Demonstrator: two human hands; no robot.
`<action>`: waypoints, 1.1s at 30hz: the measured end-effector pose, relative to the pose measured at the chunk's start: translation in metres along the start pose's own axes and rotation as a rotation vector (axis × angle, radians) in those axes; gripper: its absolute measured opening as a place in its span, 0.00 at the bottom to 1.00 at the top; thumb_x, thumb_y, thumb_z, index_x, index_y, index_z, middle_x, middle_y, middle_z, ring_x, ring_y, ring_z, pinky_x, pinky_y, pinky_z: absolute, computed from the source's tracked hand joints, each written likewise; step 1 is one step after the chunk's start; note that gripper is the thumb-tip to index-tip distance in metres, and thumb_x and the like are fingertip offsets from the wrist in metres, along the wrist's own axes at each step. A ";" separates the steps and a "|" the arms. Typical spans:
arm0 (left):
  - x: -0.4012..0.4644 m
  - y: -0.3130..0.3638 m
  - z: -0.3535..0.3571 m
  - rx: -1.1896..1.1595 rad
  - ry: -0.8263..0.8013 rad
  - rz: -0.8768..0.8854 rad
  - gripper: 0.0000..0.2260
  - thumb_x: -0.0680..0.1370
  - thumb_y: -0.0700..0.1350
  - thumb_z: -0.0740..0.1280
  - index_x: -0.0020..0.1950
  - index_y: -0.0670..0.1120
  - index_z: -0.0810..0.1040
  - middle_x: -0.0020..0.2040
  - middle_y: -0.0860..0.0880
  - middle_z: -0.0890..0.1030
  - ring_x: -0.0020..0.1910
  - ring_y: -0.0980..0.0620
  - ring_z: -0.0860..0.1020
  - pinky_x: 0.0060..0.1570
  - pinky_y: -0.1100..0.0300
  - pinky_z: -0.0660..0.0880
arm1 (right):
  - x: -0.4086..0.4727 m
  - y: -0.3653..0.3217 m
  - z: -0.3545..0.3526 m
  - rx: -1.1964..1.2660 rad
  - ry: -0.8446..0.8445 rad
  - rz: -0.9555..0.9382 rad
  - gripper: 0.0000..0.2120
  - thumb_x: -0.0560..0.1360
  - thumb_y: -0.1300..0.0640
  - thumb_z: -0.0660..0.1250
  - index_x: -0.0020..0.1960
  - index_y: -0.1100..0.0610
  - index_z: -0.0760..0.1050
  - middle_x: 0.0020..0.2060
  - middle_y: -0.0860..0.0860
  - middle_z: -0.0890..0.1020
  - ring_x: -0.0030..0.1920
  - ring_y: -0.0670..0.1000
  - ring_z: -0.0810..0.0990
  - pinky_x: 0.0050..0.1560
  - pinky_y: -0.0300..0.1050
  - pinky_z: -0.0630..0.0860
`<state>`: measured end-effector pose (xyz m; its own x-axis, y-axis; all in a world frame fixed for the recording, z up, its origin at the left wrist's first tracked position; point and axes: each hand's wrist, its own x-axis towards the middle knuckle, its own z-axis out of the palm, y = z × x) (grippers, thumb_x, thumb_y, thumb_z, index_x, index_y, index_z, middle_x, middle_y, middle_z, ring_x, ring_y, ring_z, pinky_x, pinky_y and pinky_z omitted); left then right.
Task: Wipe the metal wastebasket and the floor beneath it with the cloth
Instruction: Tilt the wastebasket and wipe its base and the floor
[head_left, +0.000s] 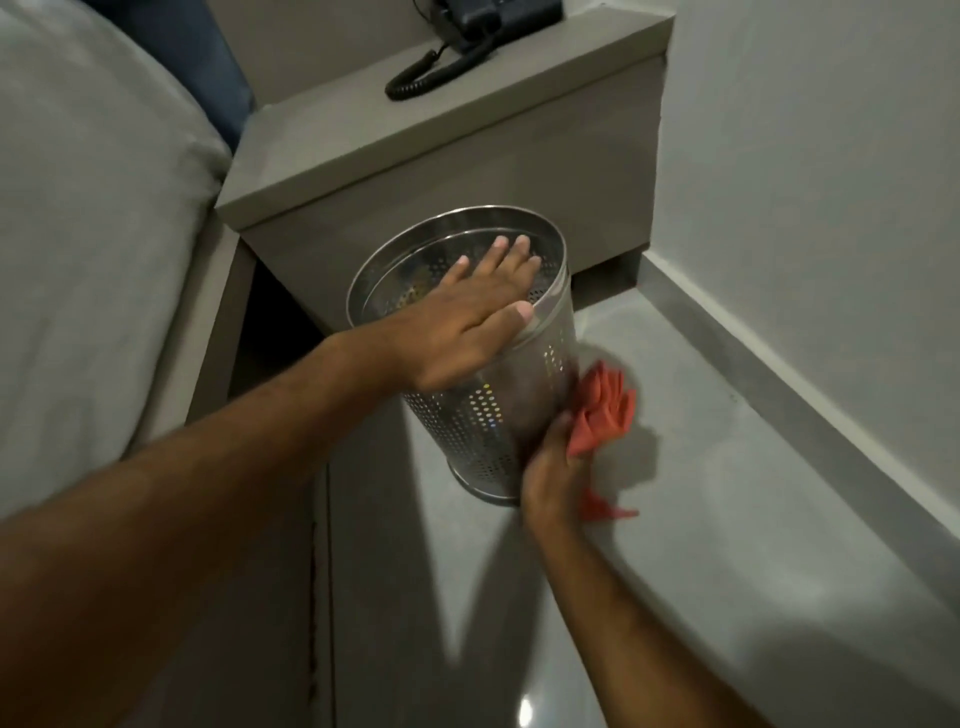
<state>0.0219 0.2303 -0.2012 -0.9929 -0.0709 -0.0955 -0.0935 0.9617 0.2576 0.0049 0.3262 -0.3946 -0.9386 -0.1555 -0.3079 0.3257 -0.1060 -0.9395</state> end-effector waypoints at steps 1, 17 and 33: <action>0.000 0.000 0.001 -0.001 0.002 0.003 0.27 0.80 0.55 0.45 0.79 0.49 0.47 0.80 0.51 0.42 0.76 0.58 0.37 0.76 0.54 0.37 | 0.003 0.016 -0.007 -0.038 -0.002 0.088 0.23 0.85 0.55 0.58 0.78 0.61 0.68 0.76 0.61 0.73 0.77 0.59 0.71 0.78 0.55 0.65; 0.018 -0.001 -0.002 -0.114 -0.025 -0.015 0.27 0.79 0.56 0.46 0.78 0.52 0.47 0.79 0.55 0.43 0.76 0.60 0.37 0.76 0.53 0.37 | -0.016 0.000 0.012 0.014 0.067 0.015 0.27 0.83 0.66 0.59 0.81 0.65 0.59 0.81 0.58 0.61 0.83 0.58 0.58 0.84 0.43 0.50; 0.026 0.001 -0.005 -0.146 -0.044 -0.067 0.28 0.79 0.54 0.47 0.78 0.49 0.47 0.80 0.53 0.44 0.77 0.57 0.39 0.75 0.55 0.38 | -0.007 0.016 0.018 -0.086 0.038 -0.099 0.28 0.84 0.66 0.57 0.82 0.62 0.54 0.83 0.56 0.57 0.83 0.53 0.55 0.77 0.26 0.45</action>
<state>-0.0048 0.2284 -0.1984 -0.9801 -0.1193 -0.1583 -0.1727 0.9062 0.3861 0.0189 0.3077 -0.4044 -0.9699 -0.1111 -0.2169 0.2218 -0.0340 -0.9745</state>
